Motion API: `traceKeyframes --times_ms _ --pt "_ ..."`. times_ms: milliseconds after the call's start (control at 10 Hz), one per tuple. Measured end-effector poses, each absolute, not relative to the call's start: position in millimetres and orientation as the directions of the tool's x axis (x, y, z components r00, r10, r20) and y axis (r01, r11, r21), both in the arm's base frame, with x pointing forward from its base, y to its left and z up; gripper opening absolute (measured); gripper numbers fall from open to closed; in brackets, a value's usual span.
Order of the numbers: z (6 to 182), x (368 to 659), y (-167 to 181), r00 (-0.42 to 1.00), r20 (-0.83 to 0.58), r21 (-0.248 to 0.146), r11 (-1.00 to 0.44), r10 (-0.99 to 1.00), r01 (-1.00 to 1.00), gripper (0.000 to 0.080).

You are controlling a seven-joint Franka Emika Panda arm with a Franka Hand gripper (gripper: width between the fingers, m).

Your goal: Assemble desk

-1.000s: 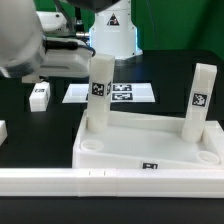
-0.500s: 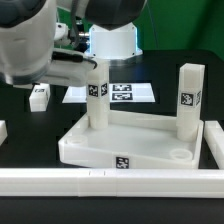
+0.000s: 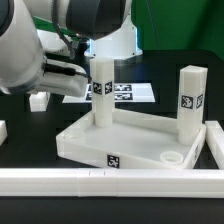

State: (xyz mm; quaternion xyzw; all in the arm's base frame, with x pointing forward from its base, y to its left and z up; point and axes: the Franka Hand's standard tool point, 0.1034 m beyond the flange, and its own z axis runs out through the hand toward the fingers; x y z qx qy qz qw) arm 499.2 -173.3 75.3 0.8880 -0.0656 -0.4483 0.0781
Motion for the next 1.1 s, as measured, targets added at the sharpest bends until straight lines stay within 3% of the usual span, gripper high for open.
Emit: traceKeyframes --times_ms 200,400,600,900,1000,1100 --pt "76.1 500.3 -172.1 0.594 -0.782 0.192 -0.980 -0.188 -0.057 0.0289" --pt "96.8 527.6 -163.6 0.704 -0.686 0.140 -0.983 -0.185 -0.123 0.0289" --pt "125.7 547.1 -152.0 0.779 -0.579 0.146 -0.971 -0.241 -0.191 0.0289" --pt "120.9 562.8 -152.6 0.903 -0.373 0.129 -0.976 -0.213 -0.177 0.0289" --pt "123.5 566.2 -147.0 0.920 -0.317 0.111 -0.973 -0.229 -0.204 0.0289" --pt "132.0 578.2 -135.3 0.935 -0.254 0.070 -0.969 -0.246 -0.236 0.0289"
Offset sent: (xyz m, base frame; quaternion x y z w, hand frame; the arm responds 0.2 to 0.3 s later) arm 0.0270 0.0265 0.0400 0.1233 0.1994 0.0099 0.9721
